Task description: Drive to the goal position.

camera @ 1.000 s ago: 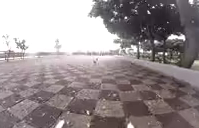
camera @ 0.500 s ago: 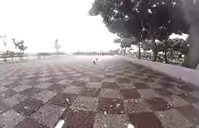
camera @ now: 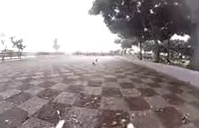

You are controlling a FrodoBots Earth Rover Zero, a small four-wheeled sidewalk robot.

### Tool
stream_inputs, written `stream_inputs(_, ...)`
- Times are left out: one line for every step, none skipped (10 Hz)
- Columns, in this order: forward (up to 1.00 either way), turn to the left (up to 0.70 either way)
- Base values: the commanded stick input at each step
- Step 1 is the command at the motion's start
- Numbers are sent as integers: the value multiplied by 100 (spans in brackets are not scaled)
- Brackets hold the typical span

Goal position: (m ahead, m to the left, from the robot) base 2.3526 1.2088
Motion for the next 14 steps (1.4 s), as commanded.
stream_inputs(70,-32)
stream_inputs(70,-35)
stream_inputs(70,-35)
stream_inputs(70,-35)
stream_inputs(70,-35)
stream_inputs(70,-35)
stream_inputs(70,-35)
stream_inputs(70,-35)
stream_inputs(70,-35)
stream_inputs(70,-35)
stream_inputs(70,-35)
stream_inputs(70,-35)
stream_inputs(70,-32)
stream_inputs(70,-30)
